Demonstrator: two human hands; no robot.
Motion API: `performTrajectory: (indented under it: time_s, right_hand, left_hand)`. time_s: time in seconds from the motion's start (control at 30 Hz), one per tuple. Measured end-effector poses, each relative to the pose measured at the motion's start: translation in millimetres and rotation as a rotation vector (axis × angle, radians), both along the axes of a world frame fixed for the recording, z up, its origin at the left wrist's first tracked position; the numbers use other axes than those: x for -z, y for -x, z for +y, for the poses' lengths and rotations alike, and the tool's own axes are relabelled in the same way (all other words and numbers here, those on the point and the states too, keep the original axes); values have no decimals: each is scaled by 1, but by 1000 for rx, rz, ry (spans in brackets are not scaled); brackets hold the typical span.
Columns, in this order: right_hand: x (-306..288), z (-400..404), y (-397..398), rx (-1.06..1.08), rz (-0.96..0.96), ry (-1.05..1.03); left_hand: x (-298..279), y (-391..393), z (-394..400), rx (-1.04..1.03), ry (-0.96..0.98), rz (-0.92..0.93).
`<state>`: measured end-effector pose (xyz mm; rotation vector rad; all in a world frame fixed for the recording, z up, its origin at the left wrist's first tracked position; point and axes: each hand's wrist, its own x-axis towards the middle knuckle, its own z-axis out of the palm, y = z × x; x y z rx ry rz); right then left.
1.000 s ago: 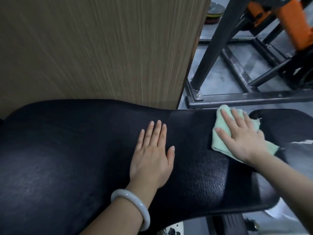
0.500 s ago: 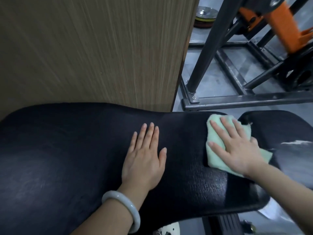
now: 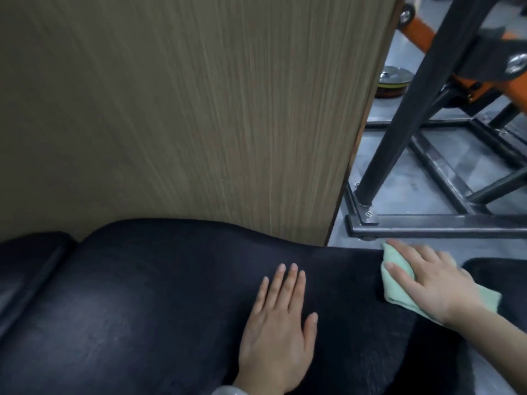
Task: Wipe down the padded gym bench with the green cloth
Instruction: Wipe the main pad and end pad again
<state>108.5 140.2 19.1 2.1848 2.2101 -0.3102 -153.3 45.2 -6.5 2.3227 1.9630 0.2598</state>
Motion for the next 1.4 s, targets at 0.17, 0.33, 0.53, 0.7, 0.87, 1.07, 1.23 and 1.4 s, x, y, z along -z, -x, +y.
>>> performTrajectory:
  time_s: [0.17,0.33,0.53,0.7,0.87,1.07,1.23,1.4]
  right_hand:
    - [-3,-40,18,69,-90,68]
    - [-1,-96,45,51,-59,-3]
    - [-13,-148,62,-90,271,-113]
    - [103,-153,38,-60,627,-19]
    - [-81,-187,106,19,1055,-113]
    - [-153,-201,137,-39,1468,-261]
    - [-184,-217,155,-64,1506,-310]
    - [-186,-231,166,-15,1485,-319]
  left_hand:
    - [-3,-1,-2,-13,20,15]
    - [-8,-3,-11,-26,135,2]
    - [-29,14,-43,43,318,-3]
    - [-65,34,-60,65,399,-88]
    - [-121,42,-74,11,350,-281]
    - [-193,49,-103,-15,148,-613]
    - [-220,51,-135,-5,101,-724]
    - [-231,54,-155,-45,82,-733]
